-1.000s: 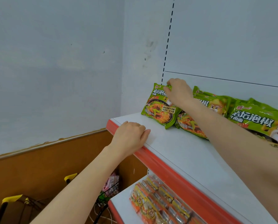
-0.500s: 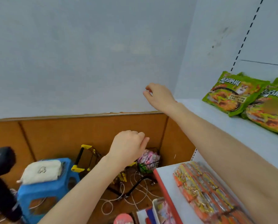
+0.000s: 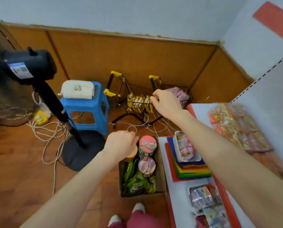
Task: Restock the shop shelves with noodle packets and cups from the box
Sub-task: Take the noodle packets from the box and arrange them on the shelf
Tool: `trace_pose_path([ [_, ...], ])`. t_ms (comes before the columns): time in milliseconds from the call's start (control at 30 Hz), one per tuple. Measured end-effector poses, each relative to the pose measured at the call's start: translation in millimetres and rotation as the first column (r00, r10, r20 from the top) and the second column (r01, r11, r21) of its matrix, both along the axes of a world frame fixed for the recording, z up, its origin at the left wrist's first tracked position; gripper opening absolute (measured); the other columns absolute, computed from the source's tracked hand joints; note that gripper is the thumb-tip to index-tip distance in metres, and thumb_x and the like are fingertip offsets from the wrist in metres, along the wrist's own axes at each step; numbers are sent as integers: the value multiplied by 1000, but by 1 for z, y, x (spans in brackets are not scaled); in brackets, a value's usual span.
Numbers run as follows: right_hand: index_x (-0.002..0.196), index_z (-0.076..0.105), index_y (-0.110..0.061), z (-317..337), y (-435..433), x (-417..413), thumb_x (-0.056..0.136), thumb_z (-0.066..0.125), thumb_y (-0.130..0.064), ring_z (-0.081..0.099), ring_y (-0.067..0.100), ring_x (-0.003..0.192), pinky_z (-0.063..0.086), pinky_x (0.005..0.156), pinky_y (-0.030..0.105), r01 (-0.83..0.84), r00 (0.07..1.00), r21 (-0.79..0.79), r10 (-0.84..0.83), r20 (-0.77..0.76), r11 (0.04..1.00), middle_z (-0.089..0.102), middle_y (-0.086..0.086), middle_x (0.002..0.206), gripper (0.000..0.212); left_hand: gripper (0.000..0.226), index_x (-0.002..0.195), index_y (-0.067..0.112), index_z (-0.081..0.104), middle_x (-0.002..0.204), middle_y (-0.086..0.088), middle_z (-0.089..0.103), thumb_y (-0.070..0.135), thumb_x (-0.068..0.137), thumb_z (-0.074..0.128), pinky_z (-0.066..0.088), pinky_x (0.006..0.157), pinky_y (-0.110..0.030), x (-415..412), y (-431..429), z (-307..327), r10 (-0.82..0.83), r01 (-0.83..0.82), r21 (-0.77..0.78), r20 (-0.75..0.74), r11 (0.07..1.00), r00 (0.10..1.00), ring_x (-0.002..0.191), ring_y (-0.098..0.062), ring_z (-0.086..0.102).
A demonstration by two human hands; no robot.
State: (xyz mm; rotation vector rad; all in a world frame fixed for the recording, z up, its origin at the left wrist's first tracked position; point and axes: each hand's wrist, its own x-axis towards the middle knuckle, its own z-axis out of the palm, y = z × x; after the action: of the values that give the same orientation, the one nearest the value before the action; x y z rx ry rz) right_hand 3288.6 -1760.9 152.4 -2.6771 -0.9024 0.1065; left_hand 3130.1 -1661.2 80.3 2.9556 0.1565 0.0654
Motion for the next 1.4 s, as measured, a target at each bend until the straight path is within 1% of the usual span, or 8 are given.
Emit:
trace_pose_path([
  [100,115,56,-7,-60,-16,-4,96,42,-26,58,34,106,47,81,39,34,994,-86,-43,-101,996,64,14,111,30,20,73,7,63,66,-11,67,24,85,63,39,44,-28,-11,-7,-40,32,-37,-67,-79,997,996,60,-32,65],
  [167,118,54,-8,-102,-28,-6,96,43,-28,57,33,108,47,82,39,47,982,-144,-72,-175,988,62,14,115,31,24,90,8,63,85,-12,69,28,93,51,47,57,-34,-17,-14,-70,66,-88,-105,-197,991,978,79,-33,66],
  [267,113,55,-6,-171,-48,-11,95,45,-26,58,36,106,47,81,40,36,963,-221,-92,-252,975,62,18,112,29,32,106,12,56,105,-10,65,34,98,34,47,74,-37,-21,-25,-124,63,-99,-78,-376,992,925,99,-31,61],
  [533,107,56,-5,-363,-108,-40,94,46,-24,61,35,96,41,65,34,-18,866,-363,-167,-472,931,65,18,103,25,31,111,11,54,110,-14,63,30,99,33,46,77,-38,-18,-52,-278,37,-122,-106,-588,987,808,102,-34,60],
  [900,119,51,-6,-601,-148,-71,92,52,-24,55,33,108,47,83,39,-234,737,-459,-151,-659,857,57,16,119,32,24,113,9,54,108,-15,63,19,98,39,46,72,-38,9,-74,-511,-13,-74,-97,-687,992,726,100,-35,61],
  [1033,121,48,-7,-655,-145,-67,90,57,-23,50,32,115,46,90,41,-330,714,-455,-97,-693,827,53,15,124,36,24,117,5,48,108,-15,61,17,97,40,39,65,-36,21,-85,-569,-34,-75,-128,-685,989,728,97,-36,60],
  [1200,135,38,-11,-695,-134,-68,87,60,-18,39,31,127,40,102,44,-406,714,-456,-37,-699,792,43,13,138,53,25,120,6,48,113,-17,59,9,96,41,45,70,-38,31,-94,-611,-30,-118,-151,-726,981,687,102,-36,59],
  [1400,126,51,-13,-706,-132,-70,89,53,-7,43,33,121,44,91,39,-428,781,-514,18,-624,743,47,15,127,37,29,112,2,55,114,-19,58,-7,91,38,47,80,-40,36,-98,-618,-40,-119,-149,-771,982,636,105,-38,58],
])
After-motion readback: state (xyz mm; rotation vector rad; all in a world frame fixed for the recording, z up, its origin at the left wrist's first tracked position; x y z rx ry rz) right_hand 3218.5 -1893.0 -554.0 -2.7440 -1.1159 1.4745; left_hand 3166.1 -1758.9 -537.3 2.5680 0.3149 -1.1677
